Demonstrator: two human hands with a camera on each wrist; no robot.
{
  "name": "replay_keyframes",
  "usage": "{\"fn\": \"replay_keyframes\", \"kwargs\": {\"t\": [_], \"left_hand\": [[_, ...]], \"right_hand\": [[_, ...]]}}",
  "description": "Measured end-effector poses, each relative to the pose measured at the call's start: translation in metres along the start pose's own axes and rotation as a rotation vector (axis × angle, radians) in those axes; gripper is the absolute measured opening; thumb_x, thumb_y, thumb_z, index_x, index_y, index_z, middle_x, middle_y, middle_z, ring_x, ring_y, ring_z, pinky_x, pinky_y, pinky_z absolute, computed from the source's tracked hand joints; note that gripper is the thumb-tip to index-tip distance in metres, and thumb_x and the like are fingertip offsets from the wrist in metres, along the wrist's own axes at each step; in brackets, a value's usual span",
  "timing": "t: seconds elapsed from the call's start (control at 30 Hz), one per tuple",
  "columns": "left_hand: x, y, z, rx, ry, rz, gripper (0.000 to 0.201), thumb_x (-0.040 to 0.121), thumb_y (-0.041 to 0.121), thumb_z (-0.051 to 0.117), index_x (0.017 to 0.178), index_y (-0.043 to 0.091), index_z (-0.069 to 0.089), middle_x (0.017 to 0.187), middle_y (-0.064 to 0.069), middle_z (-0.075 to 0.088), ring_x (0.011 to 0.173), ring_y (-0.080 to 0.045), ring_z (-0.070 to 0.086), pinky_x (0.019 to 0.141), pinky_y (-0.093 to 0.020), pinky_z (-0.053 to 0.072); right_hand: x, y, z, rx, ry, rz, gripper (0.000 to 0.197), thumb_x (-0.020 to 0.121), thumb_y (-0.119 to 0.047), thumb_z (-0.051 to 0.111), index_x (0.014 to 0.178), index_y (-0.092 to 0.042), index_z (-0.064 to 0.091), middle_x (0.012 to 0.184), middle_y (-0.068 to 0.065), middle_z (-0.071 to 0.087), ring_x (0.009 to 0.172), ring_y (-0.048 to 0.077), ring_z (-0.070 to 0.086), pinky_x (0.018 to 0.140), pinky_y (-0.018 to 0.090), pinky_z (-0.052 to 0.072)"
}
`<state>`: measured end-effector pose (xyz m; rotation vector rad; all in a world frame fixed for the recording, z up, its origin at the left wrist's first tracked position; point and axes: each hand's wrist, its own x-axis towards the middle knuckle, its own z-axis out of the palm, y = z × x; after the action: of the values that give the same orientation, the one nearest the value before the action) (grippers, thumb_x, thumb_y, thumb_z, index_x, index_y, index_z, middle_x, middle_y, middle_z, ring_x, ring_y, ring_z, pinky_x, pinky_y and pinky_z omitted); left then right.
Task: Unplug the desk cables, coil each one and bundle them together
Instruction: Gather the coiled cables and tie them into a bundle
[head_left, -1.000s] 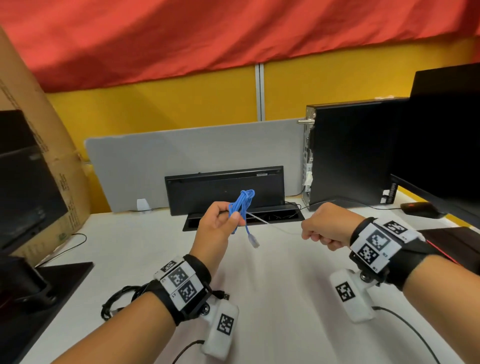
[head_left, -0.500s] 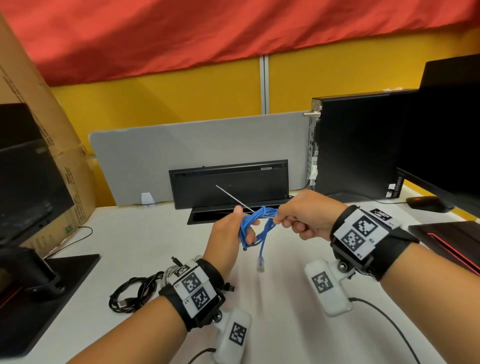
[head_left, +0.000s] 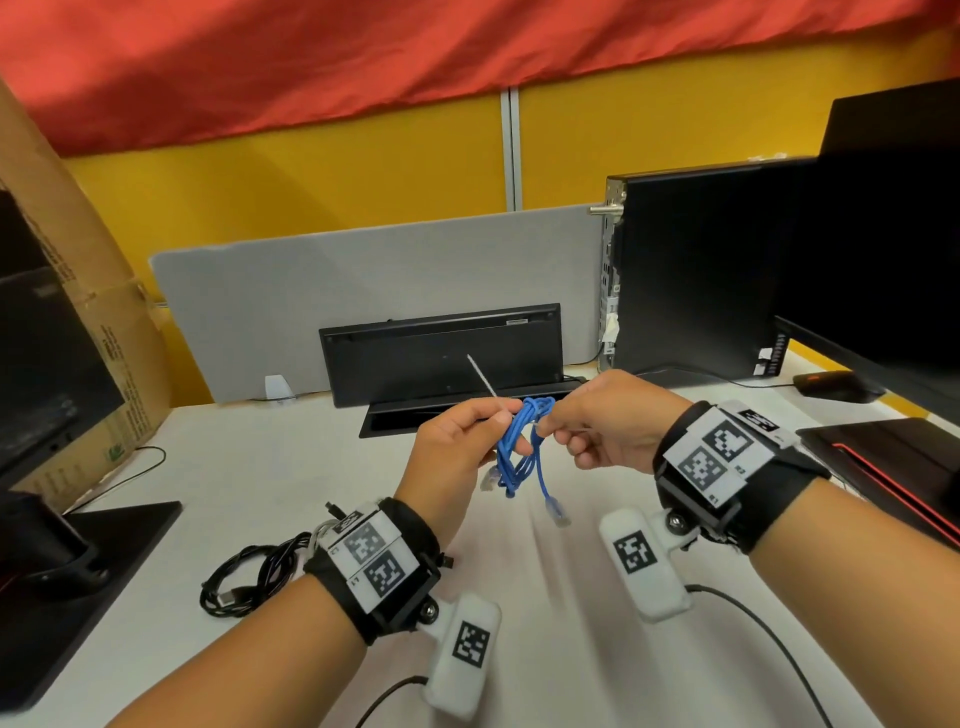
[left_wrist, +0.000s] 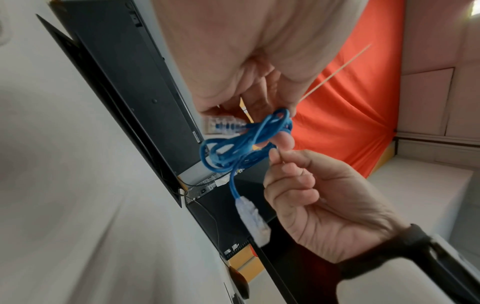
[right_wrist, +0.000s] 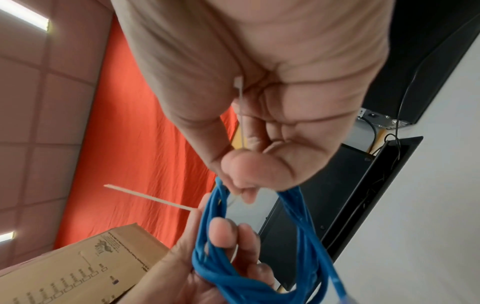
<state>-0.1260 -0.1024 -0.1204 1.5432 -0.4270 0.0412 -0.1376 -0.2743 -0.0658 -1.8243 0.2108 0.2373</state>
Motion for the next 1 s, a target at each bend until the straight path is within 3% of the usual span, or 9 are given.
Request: {"fn": "replay_keyframes", "kwargs": {"t": [0.13,0.27,0.43,0.53,0.6,0.67,0.8,1.0], "left_hand": [[-0.001,-0.001,0.000,-0.021,0.032,-0.030,0.023,0.100,0.015,0.047,0.101,0.013,0.069,0.085,-0.004,0.075,0.081,-0.016,0.072,0.068,-0.020,0.054],[-0.001,0.000,-0.001,-0.114,0.055,-0.065,0.022,0.100,0.015,0.048,0.103,0.008,0.068,0.087,-0.008,0.075,0.085,-0.020,0.073,0.068,-0.020,0.054],[-0.002,0.001,-0.001,-0.195,0.067,-0.096,0.025,0.101,0.019,0.046,0.107,0.007,0.067,0.087,-0.010,0.074,0.084,-0.018,0.071,0.076,-0.030,0.056],[-0.004,0.001,0.001,-0.257,0.081,-0.133,0.025,0.101,0.020,0.046,0.109,0.006,0.066,0.088,-0.010,0.074,0.084,-0.017,0.071,0.075,-0.032,0.055],[-0.005,0.001,0.002,-0.286,0.103,-0.161,0.024,0.101,0.021,0.047,0.109,0.007,0.065,0.089,-0.011,0.074,0.085,-0.019,0.072,0.072,-0.032,0.055],[-0.005,0.001,0.002,-0.299,0.124,-0.178,0.024,0.100,0.021,0.049,0.109,0.006,0.065,0.092,-0.012,0.074,0.087,-0.022,0.073,0.071,-0.033,0.057],[-0.006,0.001,0.005,-0.295,0.131,-0.170,0.022,0.099,0.019,0.052,0.105,0.003,0.066,0.091,-0.013,0.074,0.087,-0.027,0.073,0.065,-0.034,0.059],[-0.006,-0.004,0.002,-0.104,0.144,-0.037,0.018,0.096,0.016,0.055,0.100,0.008,0.071,0.089,-0.005,0.073,0.083,-0.018,0.071,0.073,-0.025,0.057]], "right_hand": [[0.000,0.005,-0.005,0.109,0.021,-0.054,0.009,0.082,-0.002,0.070,0.087,0.005,0.069,0.058,0.009,0.063,0.050,0.016,0.059,0.053,0.025,0.053],[-0.002,0.012,-0.007,0.363,0.047,-0.161,0.010,0.083,0.002,0.068,0.091,0.008,0.068,0.078,0.020,0.072,0.067,0.025,0.072,0.061,0.029,0.058],[-0.004,0.025,0.003,0.744,-0.039,-0.273,0.016,0.085,0.004,0.064,0.100,0.010,0.066,0.096,0.023,0.072,0.088,0.028,0.073,0.070,0.026,0.058],[-0.003,0.032,0.011,0.850,-0.023,-0.330,0.016,0.086,0.001,0.065,0.100,0.007,0.068,0.098,0.020,0.073,0.086,0.024,0.072,0.071,0.025,0.058],[-0.002,0.034,0.015,0.748,0.048,-0.410,0.011,0.085,-0.002,0.066,0.093,0.002,0.073,0.093,0.015,0.073,0.078,0.020,0.070,0.070,0.024,0.057],[-0.002,0.035,0.017,0.499,0.153,-0.528,0.010,0.086,-0.006,0.067,0.087,-0.005,0.077,0.088,0.008,0.074,0.071,0.020,0.067,0.068,0.024,0.056],[-0.004,0.035,0.022,0.151,0.240,-0.711,0.013,0.087,-0.010,0.068,0.090,-0.018,0.078,0.075,0.006,0.072,0.060,0.020,0.066,0.063,0.025,0.057],[0.003,0.044,0.030,0.190,0.205,-0.630,0.016,0.090,-0.006,0.062,0.093,-0.012,0.076,0.075,0.006,0.073,0.063,0.017,0.066,0.060,0.026,0.055]]}}
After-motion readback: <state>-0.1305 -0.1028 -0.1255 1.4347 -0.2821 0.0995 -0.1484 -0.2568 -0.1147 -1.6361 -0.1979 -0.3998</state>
